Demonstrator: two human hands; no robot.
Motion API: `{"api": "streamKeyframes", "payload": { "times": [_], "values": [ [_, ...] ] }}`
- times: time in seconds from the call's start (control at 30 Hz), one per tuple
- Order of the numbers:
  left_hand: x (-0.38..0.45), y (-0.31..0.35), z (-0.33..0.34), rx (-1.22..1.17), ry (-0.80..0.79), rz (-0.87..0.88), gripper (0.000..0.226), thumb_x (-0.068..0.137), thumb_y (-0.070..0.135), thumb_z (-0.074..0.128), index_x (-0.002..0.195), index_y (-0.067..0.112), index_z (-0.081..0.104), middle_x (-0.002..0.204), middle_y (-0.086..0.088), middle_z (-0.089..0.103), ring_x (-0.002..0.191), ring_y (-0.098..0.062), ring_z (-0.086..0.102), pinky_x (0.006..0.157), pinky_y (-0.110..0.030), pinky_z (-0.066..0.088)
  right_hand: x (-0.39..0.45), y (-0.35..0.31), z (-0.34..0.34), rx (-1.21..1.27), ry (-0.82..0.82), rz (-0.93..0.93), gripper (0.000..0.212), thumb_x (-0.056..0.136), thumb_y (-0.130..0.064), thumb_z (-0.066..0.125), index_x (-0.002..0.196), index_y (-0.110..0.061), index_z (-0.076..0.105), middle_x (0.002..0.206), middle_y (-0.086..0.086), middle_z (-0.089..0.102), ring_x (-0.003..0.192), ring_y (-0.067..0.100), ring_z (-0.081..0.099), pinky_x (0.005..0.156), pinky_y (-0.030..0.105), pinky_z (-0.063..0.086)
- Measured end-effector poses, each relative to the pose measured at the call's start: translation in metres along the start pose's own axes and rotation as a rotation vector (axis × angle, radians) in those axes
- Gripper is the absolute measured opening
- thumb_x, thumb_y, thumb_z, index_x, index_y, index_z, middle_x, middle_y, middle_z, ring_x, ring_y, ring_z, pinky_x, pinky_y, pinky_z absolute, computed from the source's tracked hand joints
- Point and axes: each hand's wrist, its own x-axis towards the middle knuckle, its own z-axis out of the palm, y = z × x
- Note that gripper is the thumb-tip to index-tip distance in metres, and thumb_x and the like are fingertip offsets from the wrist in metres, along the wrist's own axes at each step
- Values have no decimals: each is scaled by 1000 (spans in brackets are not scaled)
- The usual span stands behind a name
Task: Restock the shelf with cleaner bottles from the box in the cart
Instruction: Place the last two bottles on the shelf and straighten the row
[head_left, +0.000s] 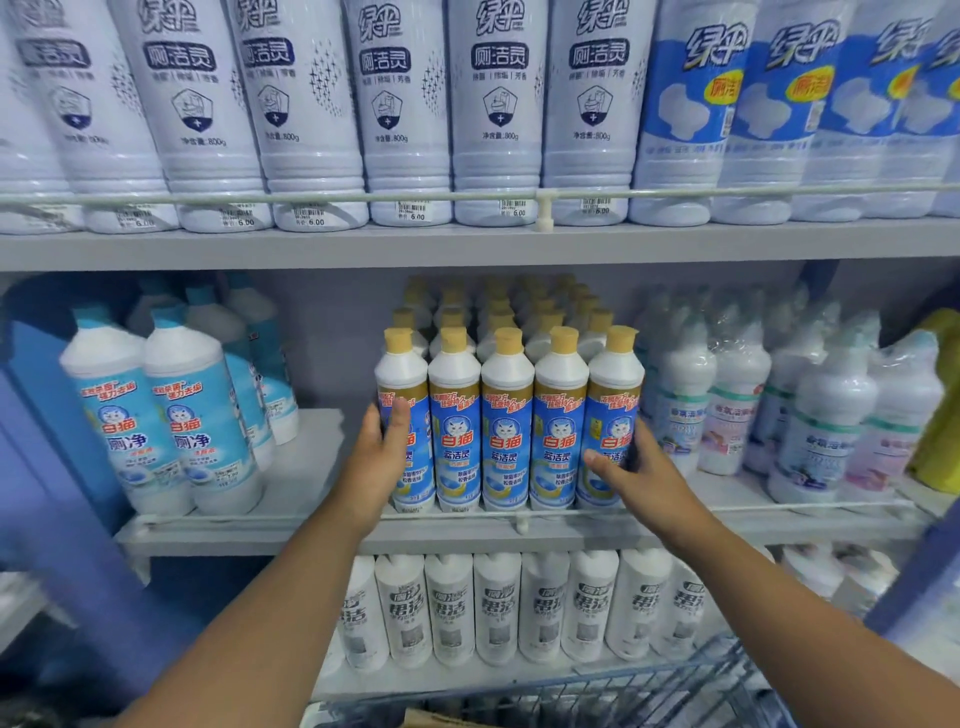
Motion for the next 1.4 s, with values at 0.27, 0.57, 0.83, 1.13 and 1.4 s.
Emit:
{"api": "streamKeyframes", "payload": {
  "times": [0.27, 0.57, 0.83, 1.13, 1.4],
  "values": [
    [5, -5, 8, -16, 132, -58, 43, 98, 67, 29, 116, 36, 52, 102, 16, 66, 92, -3, 64, 72, -24, 49, 7, 12, 1, 12, 30, 50, 50, 89, -31, 71, 135, -29, 51, 125, -14, 67, 116, 8, 64, 95, 35, 54],
    [53, -13, -16, -355, 147, -170, 77, 95, 76, 15, 152, 31, 41, 152, 3, 49, 141, -21, 44, 119, -48, 31, 50, 11, -26, 337, 40, 192, 67, 95, -74, 25, 148, -38, 43, 148, -16, 50, 139, 9, 44, 120, 41, 28],
    [67, -21, -2, -388, -14, -215, 53, 102, 58, 36, 100, 20, 73, 106, -11, 76, 96, -30, 74, 87, -47, 56, 72, -10, 0, 522, 85, 303, 43, 97, -52, 51, 108, -16, 71, 116, 14, 72, 106, 33, 70, 99, 52, 51],
    [65, -23, -1, -431, -36, -199, 51, 103, 54, 36, 99, 19, 72, 103, -9, 77, 88, -25, 75, 82, -44, 58, 71, -9, 2, 551, 59, 281, 43, 99, -52, 47, 109, -17, 71, 117, 13, 72, 109, 32, 69, 101, 52, 50],
    [40, -23, 0, -346, -56, -197, 61, 100, 66, 18, 111, 33, 67, 104, 7, 78, 102, -18, 73, 92, -43, 54, 50, -2, 11, 557, 152, 271, 61, 98, -65, 35, 126, -22, 67, 119, 5, 73, 110, 24, 70, 97, 45, 52]
  ]
}}
